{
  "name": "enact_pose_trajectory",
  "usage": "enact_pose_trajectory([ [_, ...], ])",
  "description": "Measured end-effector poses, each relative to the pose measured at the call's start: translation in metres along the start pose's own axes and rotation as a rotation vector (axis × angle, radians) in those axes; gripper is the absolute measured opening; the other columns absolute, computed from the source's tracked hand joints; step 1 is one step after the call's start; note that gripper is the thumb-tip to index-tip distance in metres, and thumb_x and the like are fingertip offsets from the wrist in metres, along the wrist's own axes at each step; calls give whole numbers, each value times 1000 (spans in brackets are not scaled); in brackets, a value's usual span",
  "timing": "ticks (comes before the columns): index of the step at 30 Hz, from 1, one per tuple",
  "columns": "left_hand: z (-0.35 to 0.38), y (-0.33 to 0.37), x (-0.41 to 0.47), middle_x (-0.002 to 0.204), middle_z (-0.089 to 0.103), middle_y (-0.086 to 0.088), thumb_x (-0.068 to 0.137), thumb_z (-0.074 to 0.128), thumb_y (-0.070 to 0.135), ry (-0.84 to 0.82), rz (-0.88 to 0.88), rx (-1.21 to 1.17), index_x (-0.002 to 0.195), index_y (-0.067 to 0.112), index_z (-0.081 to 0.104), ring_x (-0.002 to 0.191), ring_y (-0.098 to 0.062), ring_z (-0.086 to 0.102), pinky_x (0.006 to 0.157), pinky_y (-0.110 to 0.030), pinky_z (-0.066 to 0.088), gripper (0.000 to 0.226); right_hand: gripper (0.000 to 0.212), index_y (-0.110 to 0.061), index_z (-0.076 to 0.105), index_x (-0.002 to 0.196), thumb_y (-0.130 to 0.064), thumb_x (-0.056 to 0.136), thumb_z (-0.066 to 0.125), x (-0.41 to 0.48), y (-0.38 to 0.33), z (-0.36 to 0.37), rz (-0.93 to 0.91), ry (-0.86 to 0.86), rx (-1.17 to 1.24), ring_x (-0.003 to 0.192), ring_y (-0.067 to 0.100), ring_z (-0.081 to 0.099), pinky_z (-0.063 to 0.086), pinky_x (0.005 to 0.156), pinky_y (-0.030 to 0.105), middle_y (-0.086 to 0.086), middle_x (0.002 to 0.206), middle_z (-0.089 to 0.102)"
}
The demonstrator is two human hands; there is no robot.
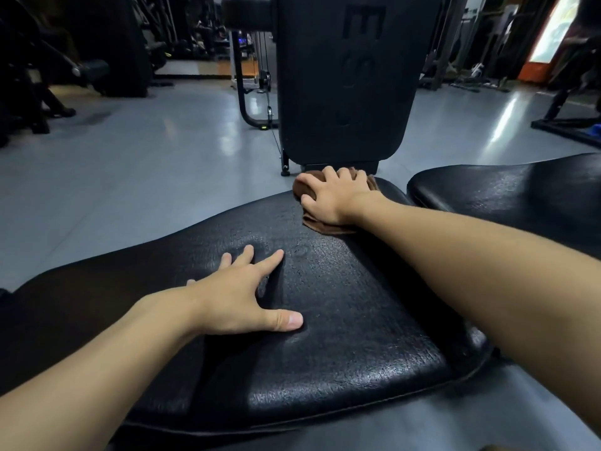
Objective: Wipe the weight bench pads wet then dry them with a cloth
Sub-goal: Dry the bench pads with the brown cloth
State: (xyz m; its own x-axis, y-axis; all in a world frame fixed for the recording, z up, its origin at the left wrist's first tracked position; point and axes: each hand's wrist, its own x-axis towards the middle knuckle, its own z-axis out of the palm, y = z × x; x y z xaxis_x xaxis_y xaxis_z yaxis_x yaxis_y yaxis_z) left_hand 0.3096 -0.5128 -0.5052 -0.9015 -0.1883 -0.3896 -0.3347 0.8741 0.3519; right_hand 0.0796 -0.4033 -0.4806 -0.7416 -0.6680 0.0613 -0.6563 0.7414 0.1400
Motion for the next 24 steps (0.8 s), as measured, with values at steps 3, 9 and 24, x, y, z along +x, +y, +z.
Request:
enact_pose_trajectory([
  [3, 0, 0, -1, 163, -17, 9, 21, 44, 105, 4, 6, -25, 144, 62, -7, 149, -25, -19, 117, -65, 8, 140, 53, -43, 25, 146, -55, 94, 24, 2, -4, -2, 22, -12, -4, 136, 42, 28, 15, 107, 66, 14, 152, 30],
  [9, 2, -1, -2, 164, -14, 7, 26, 49, 104, 44, 13, -59, 146, 60, -1, 149, -25, -17, 117, -65, 5, 138, 54, -43, 22, 147, -53, 94, 25, -64, -18, -6, -99, -11, 22, 138, 40, 27, 17, 107, 66, 14, 152, 29],
  [24, 22, 72, -60, 132, 52, 0, 98, 43, 27, 774, 163, -402, 135, 22, 50, 115, -14, 50, 100, -26, 35, 38, 47, -35, 42, 142, -43, 98, 30, -227, -12, -34, -154, 304, 495, 139, 7, 36, 22, 114, 46, -11, 147, 47],
])
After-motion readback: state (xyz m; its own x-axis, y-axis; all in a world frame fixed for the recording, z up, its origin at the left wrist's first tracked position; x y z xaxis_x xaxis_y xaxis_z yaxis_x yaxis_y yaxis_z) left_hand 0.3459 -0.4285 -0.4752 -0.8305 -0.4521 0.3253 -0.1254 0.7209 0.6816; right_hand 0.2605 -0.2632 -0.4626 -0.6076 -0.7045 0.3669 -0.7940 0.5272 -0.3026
